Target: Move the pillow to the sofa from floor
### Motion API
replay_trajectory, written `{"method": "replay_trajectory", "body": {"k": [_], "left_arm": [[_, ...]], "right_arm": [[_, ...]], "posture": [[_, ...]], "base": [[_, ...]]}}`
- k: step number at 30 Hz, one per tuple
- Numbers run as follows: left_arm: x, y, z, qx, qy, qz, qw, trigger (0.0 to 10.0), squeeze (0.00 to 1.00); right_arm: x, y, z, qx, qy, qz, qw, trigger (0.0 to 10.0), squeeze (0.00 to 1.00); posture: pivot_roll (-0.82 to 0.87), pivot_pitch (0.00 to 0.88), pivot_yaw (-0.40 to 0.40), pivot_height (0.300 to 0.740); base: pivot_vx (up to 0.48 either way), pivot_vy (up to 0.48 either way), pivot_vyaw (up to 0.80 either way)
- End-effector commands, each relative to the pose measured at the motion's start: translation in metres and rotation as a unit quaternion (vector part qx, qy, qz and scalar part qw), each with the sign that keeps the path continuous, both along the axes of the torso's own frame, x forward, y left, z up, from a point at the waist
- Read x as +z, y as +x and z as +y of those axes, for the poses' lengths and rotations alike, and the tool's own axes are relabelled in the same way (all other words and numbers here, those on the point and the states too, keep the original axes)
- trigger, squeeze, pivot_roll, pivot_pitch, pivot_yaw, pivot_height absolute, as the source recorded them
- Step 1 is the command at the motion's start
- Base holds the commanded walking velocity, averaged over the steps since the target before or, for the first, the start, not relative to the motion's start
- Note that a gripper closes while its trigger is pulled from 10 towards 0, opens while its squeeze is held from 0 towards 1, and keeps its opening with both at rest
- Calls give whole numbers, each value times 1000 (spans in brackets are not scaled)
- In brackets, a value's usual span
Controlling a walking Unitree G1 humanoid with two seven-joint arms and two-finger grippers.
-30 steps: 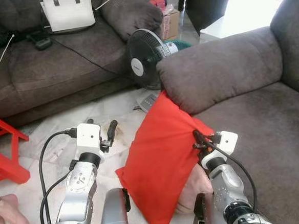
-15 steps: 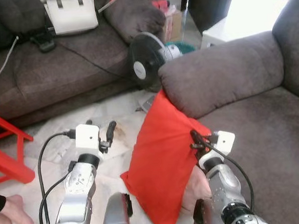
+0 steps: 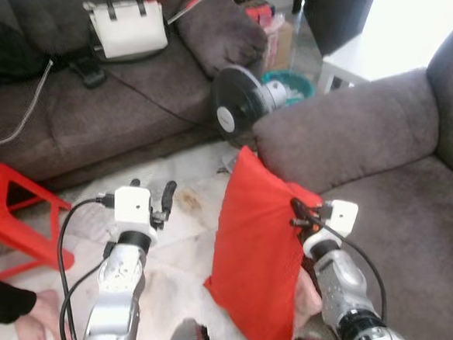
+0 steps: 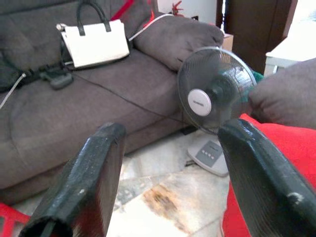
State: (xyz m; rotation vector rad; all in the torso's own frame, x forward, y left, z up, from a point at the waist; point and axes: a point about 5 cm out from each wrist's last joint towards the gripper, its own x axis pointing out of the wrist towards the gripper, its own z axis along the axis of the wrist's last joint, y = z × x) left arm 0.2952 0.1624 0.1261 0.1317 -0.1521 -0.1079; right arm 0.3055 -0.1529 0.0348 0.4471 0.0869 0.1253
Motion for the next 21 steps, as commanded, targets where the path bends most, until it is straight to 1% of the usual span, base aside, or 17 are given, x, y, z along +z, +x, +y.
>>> {"method": "replay_trajectory", "body": {"k": [1,9,15,21], "left_arm": [[-2,0,3,2,0,4,1000,10000,0],[-2,1,0,0,-2,4,1000,10000,0],[-3,1,-1,0,-3,3,1000,10000,0],[-4,1,-1,1,-4,5,1000,10000,0]], "right_arm": [[30,14,-8,-17,-9,-74,997,10000,0],[32,16,-14,-23,-12,-77,997,10000,0],[33,16,-14,-22,-13,-77,997,10000,0],[31,18,-13,-27,-9,-63,998,10000,0]], "posture": [[240,71,-14,740],[235,69,-17,740],[235,69,-20,740],[232,70,-23,740]], "base": [[0,0,0],[0,0,0],[0,0,0],[0,0,0]]}}
